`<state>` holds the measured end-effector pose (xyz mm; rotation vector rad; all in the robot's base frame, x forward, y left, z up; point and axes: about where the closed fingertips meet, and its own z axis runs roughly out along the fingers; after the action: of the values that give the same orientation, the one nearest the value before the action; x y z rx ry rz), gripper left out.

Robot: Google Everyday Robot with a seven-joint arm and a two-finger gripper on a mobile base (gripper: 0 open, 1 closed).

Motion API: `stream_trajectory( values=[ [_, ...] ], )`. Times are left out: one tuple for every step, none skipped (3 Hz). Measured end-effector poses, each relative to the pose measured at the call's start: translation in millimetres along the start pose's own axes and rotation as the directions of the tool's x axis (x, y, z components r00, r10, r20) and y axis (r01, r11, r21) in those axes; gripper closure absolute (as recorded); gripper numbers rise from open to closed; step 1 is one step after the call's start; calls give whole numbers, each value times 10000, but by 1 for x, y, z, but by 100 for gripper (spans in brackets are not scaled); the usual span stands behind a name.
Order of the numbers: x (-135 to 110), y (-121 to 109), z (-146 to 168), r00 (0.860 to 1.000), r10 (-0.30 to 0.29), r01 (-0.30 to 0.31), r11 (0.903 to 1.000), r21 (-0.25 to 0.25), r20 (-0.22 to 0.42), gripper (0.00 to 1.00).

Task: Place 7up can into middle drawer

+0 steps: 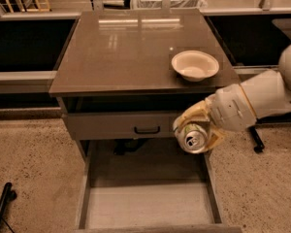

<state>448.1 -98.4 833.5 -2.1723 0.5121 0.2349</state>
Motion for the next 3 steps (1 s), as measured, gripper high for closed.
stream_trajectory(
  values=[
    [-16, 43, 8, 9881, 1407, -1399, 9900, 171, -621, 100],
    [-15, 51, 11, 9861, 1568, -1555, 9875, 270, -556, 100],
    [7, 59, 19, 9790, 2005, -2034, 9724, 1148, 359, 100]
  ],
)
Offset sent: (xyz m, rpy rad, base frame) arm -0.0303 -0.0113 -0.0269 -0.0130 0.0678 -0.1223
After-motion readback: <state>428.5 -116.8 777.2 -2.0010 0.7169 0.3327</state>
